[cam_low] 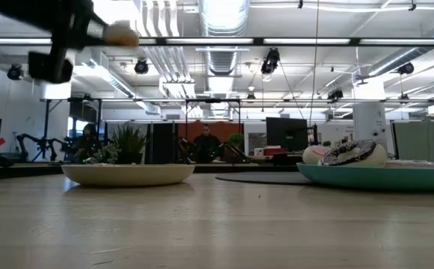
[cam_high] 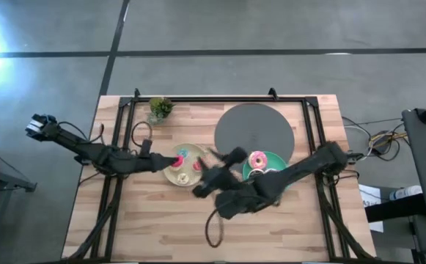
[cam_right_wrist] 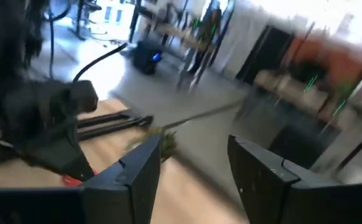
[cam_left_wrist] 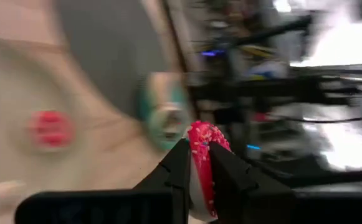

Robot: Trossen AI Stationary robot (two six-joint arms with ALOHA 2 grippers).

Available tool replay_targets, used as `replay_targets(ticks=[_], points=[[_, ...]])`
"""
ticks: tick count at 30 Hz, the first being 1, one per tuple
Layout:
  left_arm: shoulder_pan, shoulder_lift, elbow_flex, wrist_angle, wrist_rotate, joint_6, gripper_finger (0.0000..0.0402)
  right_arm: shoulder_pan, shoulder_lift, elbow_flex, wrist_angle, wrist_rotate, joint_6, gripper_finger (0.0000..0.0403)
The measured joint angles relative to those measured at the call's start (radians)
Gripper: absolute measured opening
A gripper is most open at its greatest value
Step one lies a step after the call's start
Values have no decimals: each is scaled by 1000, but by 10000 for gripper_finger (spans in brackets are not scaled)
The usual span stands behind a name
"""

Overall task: Pick & Place donuts
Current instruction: Put the small red donut on the light brown plate

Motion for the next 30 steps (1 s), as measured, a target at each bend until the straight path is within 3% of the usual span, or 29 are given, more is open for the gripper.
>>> replay_targets(ticks=[3,6,22,25,30], points=[[6,21,0,-150,-10,-52,24,-3,-78,0,-326,-73,456,175],[34,64,0,-237,-19,-64,24,-11,-114,-2,-512,-126,689,174],[314,443,0,-88,247,80,109,-17,-107,-9,-524,-155,655,173],[330,470,0,-92,322,83,110,-16,-108,-9,-533,-155,653,170],[330,445,2,-89,324,94,110,-18,-108,-9,-574,-155,658,169]])
